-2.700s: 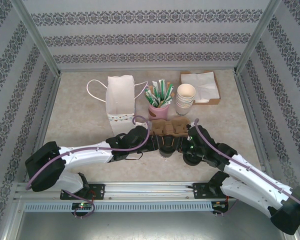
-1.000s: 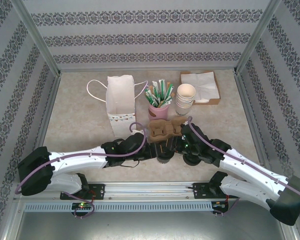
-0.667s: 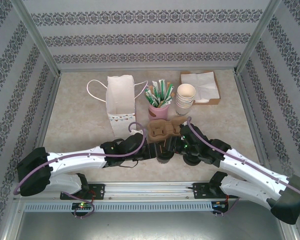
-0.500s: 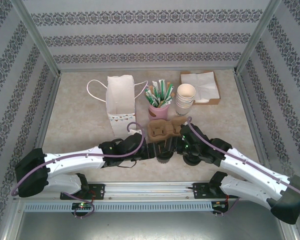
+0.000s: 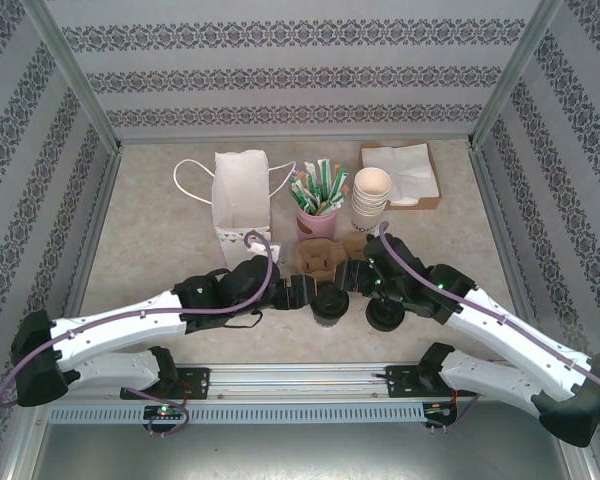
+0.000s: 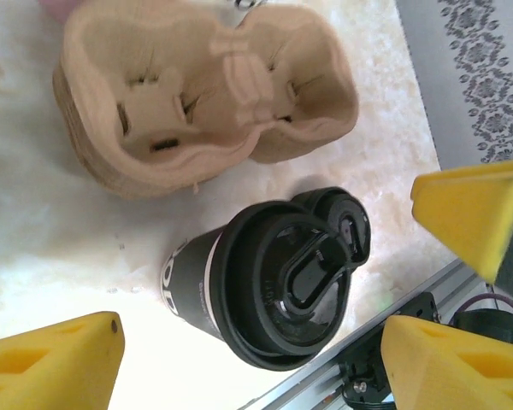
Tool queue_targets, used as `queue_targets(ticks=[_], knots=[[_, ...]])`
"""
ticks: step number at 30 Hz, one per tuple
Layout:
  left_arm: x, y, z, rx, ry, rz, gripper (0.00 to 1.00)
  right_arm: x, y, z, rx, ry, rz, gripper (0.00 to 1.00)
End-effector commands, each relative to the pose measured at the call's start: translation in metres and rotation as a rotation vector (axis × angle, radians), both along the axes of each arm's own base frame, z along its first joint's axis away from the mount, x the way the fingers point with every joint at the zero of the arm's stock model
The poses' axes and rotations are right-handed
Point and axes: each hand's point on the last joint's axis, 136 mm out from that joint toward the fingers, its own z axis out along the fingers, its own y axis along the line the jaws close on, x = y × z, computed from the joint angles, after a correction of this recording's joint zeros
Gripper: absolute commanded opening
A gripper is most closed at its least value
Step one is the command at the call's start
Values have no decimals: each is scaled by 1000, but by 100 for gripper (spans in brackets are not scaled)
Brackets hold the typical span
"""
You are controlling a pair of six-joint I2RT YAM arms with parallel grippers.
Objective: Pack the takeout coffee
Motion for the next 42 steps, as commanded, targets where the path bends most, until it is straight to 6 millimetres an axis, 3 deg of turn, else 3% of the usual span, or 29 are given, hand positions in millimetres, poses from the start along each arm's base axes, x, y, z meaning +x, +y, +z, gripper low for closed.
queue_targets(ticks=[1,6,11,17,25,36,42], knots=[[6,23,26,127,-126,-19,82,20,-23,13,-130,-77,-27,66],[11,57,54,207,-229,37,84,52,-28,19,-128,-107,-42,62],[11,91,51,184,-268,153,86,68,-15,1,-180,-52,51,62],[8,107,43,127,-274,220,87,75,6,-22,-341,-55,130,67],[9,110,31,118,-262,250,88,90,16,-49,-411,-1,147,71],[10,110,35,115,-267,255,88,94,26,-82,-412,68,146,63],[10,110,39,108,-277,249,88,97,26,-88,-435,72,139,60]])
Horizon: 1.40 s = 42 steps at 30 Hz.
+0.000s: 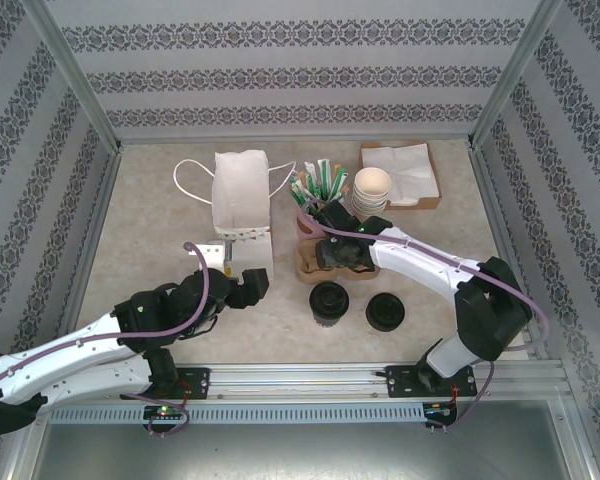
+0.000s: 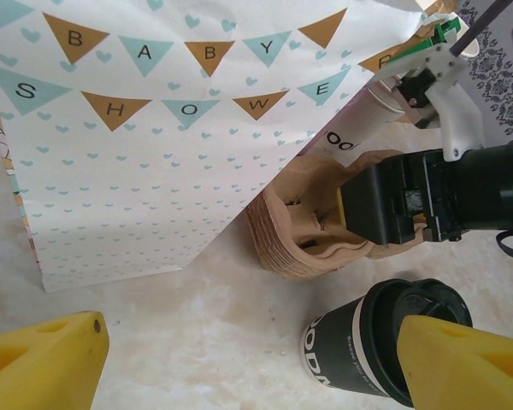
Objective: Pack the takeout coffee
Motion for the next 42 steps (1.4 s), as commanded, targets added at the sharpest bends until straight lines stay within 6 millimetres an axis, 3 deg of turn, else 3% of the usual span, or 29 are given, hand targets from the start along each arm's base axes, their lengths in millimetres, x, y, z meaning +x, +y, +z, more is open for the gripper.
queue_targets(ticks=[1,17,26,36,42], knots=[[3,4,10,-17,-29,21,88,5,1,1,-6,-22,-20,59],[3,-1,11,-47,-33,9,88,4,-6,-11,-54,-13,-20,59],[4,-6,9,-42,-23,0,88,4,-7,1,-38,-43,-21,49],[5,-12,7,-31,-12,-12,88,3,-7,35,25,-110,-26,50],[5,-13,7,-37,-10,-17,88,1,-6,25,24,-84,-26,52]])
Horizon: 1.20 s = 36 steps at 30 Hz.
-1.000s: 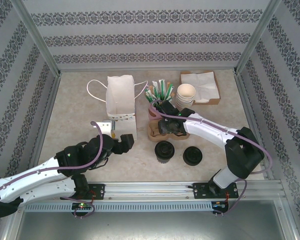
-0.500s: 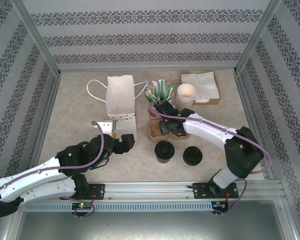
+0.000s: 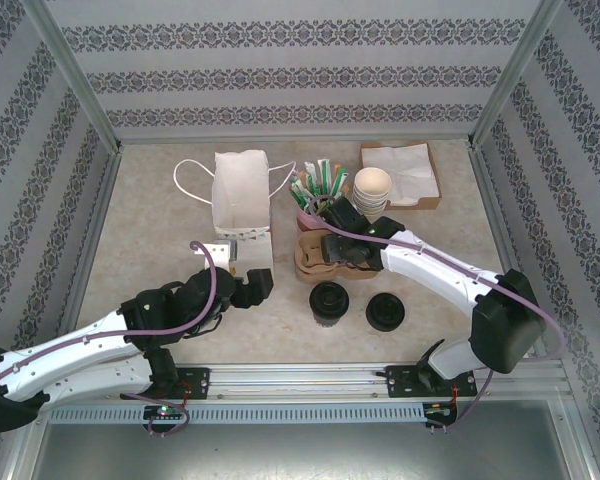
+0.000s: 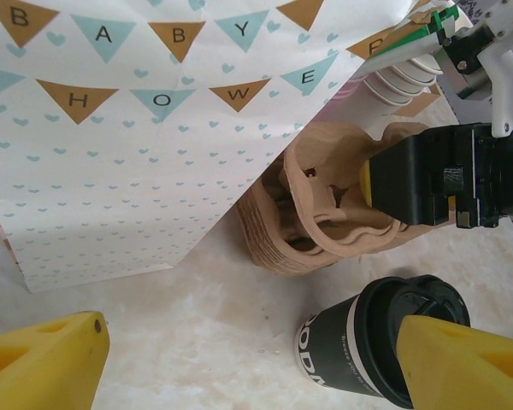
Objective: Pack the takeout coffee
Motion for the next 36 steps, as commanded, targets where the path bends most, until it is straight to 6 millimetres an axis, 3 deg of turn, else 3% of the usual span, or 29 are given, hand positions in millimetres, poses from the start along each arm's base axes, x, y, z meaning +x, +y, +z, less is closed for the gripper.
queue_targets(ticks=[1,11,20,36], knots=[[3,-4,10,-38,-19,-2,88,-2,0,-7,-8,15,-7,52],[3,-3,11,-36,-22,0,85,-2,2,-7,3,13,-12,48],[3,-3,9,-38,-19,4,85,-3,6,-22,22,23,-27,50],[4,-3,7,-47,-26,9,85,-9,8,-43,-1,50,-25,59]])
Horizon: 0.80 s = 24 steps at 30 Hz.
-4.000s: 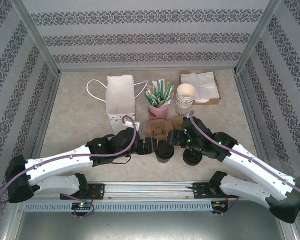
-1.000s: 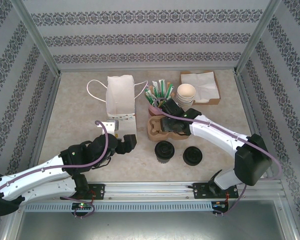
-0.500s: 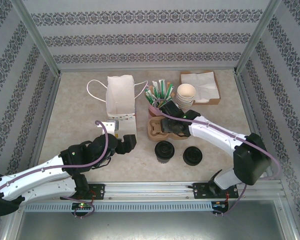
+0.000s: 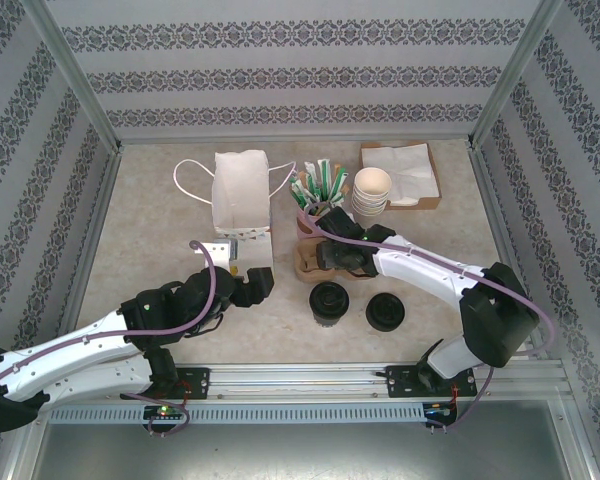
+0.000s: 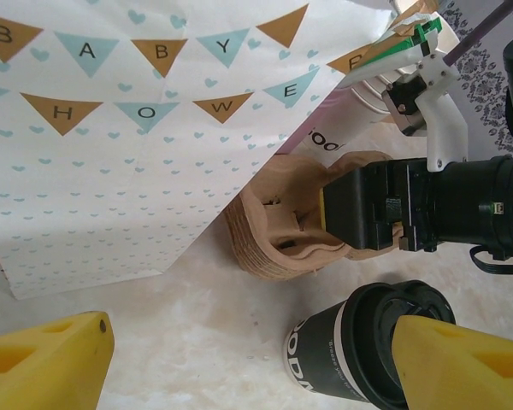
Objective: Pack the takeout coffee
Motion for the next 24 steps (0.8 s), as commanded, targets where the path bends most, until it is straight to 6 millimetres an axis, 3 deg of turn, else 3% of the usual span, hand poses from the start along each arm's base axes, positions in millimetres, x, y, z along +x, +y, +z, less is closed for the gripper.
queue_targets(ticks=[1,15,24], knots=[[3,0,3,-22,-16,12,85,-7,0,-14,-27,26,2,59],[3,-1,4,-25,-19,7,85,-1,-5,-13,-80,6,-12,56],[3,-3,4,-26,-16,1,85,-1,-5,7,-60,-36,-14,52]])
